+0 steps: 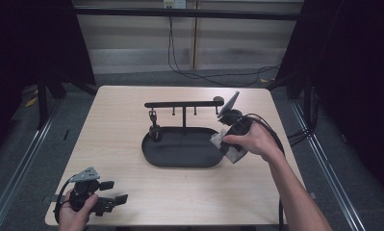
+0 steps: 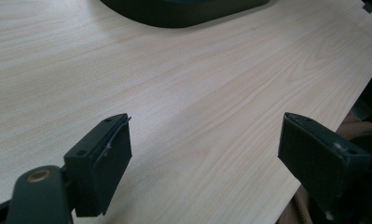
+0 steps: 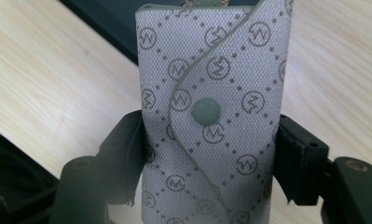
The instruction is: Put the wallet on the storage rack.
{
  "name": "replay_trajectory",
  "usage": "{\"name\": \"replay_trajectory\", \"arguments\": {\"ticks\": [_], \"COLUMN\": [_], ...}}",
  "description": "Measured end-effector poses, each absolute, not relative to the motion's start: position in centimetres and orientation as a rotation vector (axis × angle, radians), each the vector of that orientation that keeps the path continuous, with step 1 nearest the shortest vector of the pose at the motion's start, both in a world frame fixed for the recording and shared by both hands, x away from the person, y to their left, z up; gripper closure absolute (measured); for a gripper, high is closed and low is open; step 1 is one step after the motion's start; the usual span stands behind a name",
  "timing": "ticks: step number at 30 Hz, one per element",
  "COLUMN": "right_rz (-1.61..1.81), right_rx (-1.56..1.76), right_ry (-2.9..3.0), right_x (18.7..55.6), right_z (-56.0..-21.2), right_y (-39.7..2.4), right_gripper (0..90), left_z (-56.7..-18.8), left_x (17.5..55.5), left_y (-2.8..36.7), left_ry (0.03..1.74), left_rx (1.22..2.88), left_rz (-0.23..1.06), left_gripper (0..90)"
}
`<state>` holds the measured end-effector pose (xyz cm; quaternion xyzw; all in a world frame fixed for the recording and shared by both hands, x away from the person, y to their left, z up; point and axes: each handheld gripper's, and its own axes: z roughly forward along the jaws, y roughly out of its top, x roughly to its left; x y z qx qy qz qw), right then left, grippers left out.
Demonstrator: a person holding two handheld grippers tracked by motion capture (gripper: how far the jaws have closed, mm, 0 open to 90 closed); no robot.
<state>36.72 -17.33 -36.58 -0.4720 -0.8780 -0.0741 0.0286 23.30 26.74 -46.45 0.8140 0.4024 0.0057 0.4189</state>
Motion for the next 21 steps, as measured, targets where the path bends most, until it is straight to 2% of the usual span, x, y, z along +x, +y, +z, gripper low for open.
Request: {"name": "replay_trajectory", "arguments": {"ticks": [21], "right_rz": [-0.607], "right_rx": [-1.746], "right_ry": [-2.414], "right_x": [38.0], "right_z": [-40.5], "right_y": [-18.4], "right_gripper": [33.7], "left_z": [-46.5], "left_x": [23.3], "left_y": [26.7], "left_ry": [1.009], "left_rx": [2.046], "left_rz": [0.016], "left_gripper": [17.0]}}
